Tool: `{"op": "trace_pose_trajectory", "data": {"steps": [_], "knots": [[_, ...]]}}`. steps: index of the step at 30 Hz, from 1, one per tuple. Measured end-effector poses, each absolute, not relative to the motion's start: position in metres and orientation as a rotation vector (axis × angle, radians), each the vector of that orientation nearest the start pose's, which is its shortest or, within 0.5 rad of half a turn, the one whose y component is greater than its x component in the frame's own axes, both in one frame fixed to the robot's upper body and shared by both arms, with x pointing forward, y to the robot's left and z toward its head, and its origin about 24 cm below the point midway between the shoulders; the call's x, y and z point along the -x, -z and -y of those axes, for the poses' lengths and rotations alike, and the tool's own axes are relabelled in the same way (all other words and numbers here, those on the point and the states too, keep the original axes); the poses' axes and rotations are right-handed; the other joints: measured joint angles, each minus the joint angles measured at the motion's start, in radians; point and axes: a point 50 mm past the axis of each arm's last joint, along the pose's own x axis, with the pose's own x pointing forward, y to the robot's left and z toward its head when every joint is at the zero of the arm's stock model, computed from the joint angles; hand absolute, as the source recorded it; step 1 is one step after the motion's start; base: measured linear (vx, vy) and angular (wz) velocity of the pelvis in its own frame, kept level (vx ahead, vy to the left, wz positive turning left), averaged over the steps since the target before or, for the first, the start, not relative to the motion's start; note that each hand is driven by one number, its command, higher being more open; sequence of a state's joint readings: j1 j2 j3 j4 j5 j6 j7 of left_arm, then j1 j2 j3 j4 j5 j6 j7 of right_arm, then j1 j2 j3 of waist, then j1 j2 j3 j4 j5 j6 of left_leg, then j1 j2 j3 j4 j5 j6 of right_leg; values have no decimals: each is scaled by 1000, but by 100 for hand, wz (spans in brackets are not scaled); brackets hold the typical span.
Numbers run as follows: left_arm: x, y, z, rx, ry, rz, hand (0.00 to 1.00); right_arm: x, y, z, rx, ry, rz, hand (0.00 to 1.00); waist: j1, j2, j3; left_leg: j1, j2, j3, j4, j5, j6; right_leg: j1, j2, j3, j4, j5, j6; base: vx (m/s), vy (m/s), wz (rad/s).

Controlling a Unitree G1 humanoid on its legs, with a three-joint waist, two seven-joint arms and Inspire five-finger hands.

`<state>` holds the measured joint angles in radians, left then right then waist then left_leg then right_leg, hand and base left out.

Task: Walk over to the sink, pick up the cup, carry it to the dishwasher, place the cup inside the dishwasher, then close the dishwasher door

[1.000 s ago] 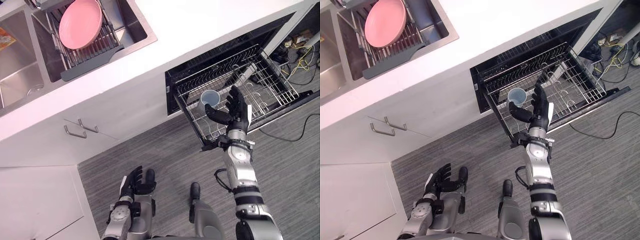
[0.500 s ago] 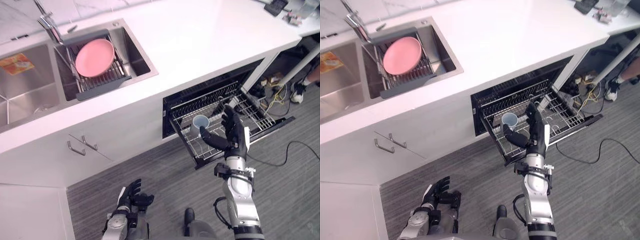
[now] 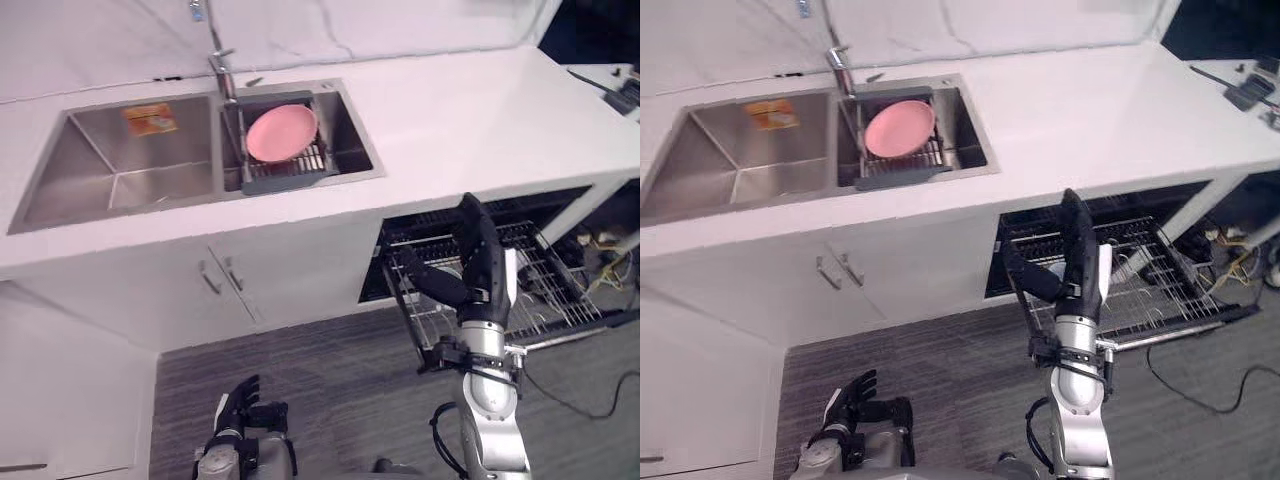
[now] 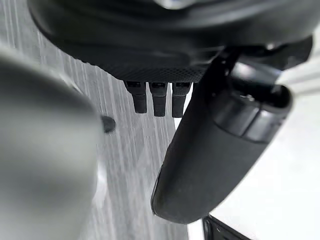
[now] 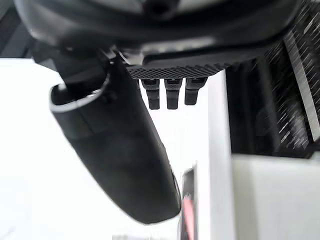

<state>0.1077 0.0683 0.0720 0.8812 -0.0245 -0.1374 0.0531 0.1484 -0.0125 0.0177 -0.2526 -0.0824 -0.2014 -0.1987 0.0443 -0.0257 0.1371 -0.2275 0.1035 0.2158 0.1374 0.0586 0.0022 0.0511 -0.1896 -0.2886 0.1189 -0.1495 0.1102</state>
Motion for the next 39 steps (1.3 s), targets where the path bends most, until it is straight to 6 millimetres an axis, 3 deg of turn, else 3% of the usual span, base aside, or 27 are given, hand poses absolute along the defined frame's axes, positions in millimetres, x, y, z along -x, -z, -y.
{"op": "trace_pose_trajectory", "data": {"steps": [3, 4, 5, 6, 7, 8, 9, 10, 12, 14, 15, 16, 18, 19, 23, 24, 25, 26, 27, 28, 32, 35, 39], "knots": [[-130, 138, -196, -47, -192, -836, 90, -226, -86, 159, 78, 192, 322, 90, 3, -22, 12, -9, -27, 12, 56, -37, 14, -20, -43, 17, 55, -46, 8, 18, 107, 3], [-130, 138, -197, -50, -192, -834, 90, -229, -85, 159, 92, 192, 315, 90, -2, -24, 14, -44, -29, 20, 184, -103, 19, -28, -71, 18, 114, -85, 12, 50, 154, 6], [-130, 137, -198, -55, -189, -832, 90, -230, -79, 161, 114, 194, 292, 90, -3, -26, 14, -55, -31, 25, 270, -184, 27, -20, -83, 14, 174, -123, 1, 86, 159, 8], [-130, 137, -199, -58, -187, -831, 90, -231, -76, 162, 129, 193, 279, 90, -5, -27, 13, -52, -36, 22, 287, -210, 31, -16, -90, 19, 214, -135, -20, 147, 157, 9], [-131, 137, -202, -70, -188, -831, 90, -233, -72, 161, 156, 182, 262, 90, -15, -35, 17, -37, -47, 15, 288, -232, 53, -68, -107, 59, 347, -114, -59, 238, 199, 24], [-130, 137, -205, -72, -194, -836, 90, -234, -69, 161, 176, 175, 241, 90, -29, -45, 21, -12, -56, -6, 264, -234, 58, -132, -109, 108, 485, -58, -119, 254, 200, 32], [-130, 138, -206, -73, -199, -839, 90, -234, -67, 161, 181, 176, 233, 90, -34, -46, 23, 3, -60, -20, 247, -232, 62, -164, -107, 127, 544, -35, -128, 291, 160, 52], [-130, 138, -206, -79, -197, -847, 90, -234, -66, 160, 202, 170, 225, 90, -45, -45, 25, 29, -63, -47, 211, -233, 78, -195, -76, 162, 581, -75, -103, 281, 65, 56], [-128, 140, -207, -81, -200, -864, 90, -236, -67, 161, 232, 160, 234, 90, -47, -50, 23, 84, -74, -86, 148, -227, 86, -226, -4, 191, 543, -129, -94, 306, 26, 60], [-125, 142, -207, -84, -197, -878, 90, -240, -74, 166, 270, 151, 262, 90, -51, -48, 24, 144, -82, -129, 107, -214, 57, -273, 87, 228, 420, -129, -91, 323, -35, 71], [-124, 142, -208, -85, -197, -884, 90, -241, -76, 167, 278, 151, 273, 90, -54, -53, 20, 144, -90, -142, 116, -222, 43, -282, 99, 236, 355, -109, -90, 333, -59, 83], [-125, 142, -210, -93, -199, -888, 90, -242, -82, 170, 294, 153, 300, 90, -63, -67, 12, 133, -109, -173, 155, -252, 12, -289, 101, 246, 264, -2, -75, 362, -77, 67], [-119, 147, -200, -60, -196, -912, 90, -242, -84, 176, 325, 154, 302, 90, -57, -11, -9, 132, -72, -184, 162, -275, -27, -238, 131, 219, 191, 4, -84, 424, -72, 35], [-117, 147, -198, -54, -196, -916, 90, -241, -83, 177, 330, 157, 301, 90, -58, -2, -10, 138, -65, -184, 157, -277, -31, -220, 138, 213, 168, 6, -87, 356, -44, 11], [-116, 148, -197, -54, -191, -919, 90, -235, -77, 189, 358, 199, 264, 90, -58, 5, -6, 175, -28, -159, 240, -304, -66, -76, 170, 200, 44, 16, -97, 297, -28, 9], [-118, 147, -198, -58, -190, -911, 90, -234, -78, 189, 356, 205, 269, 90, -53, 1, 0, 134, -22, -134, 363, -328, -72, -33, 164, 207, 17, 19, -100, 195, 31, -5], [-119, 146, -197, -55, -189, -905, 90, -233, -80, 188, 352, 206, 280, 90, -50, 3, 4, 105, -13, -120, 407, -354, -59, -14, 164, 217, 12, 19, -100, 256, 104, -16], [-121, 146, -195, -52, -184, -897, 90, -233, -81, 190, 350, 217, 285, 90, -45, 7, 3, 77, -14, -123, 341, -362, -54, -7, 162, 226, 13, 18, -99, 187, 121, -16], [-123, 145, -194, -55, -177, -893, 90, -233, -82, 191, 352, 222, 286, 90, -45, 15, 4, 67, -14, -125, 278, -336, -54, -1, 163, 225, 13, 16, -97, 180, 146, -16], [-125, 144, -194, -60, -169, -884, 90, -232, -80, 193, 354, 232, 275, 90, -33, 9, 15, 68, -23, -120, 227, -227, -23, 16, 155, 230, 14, 6, -83, 136, 103, -3], [-128, 143, -195, -88, -150, -880, 90, -231, -84, 192, 367, 226, 293, 90, -33, 1, 17, 104, -75, -124, 170, -212, -8, 29, 113, 236, 0, 5, -77, 143, 117, 10], [-126, 143, -198, -92, -161, -885, 90, -231, -83, 190, 359, 217, 289, 90, -28, 0, 17, 159, -80, -125, 105, -198, 3, 45, 112, 260, 4, 9, -70, 71, 39, 6], [-123, 145, -200, -97, -164, -897, 90, -231, -81, 190, 360, 216, 282, 90, -37, -1, 17, 198, -81, -117, 28, -164, -7, 47, 115, 278, 2, 11, -68, 24, -34, -10]]}}
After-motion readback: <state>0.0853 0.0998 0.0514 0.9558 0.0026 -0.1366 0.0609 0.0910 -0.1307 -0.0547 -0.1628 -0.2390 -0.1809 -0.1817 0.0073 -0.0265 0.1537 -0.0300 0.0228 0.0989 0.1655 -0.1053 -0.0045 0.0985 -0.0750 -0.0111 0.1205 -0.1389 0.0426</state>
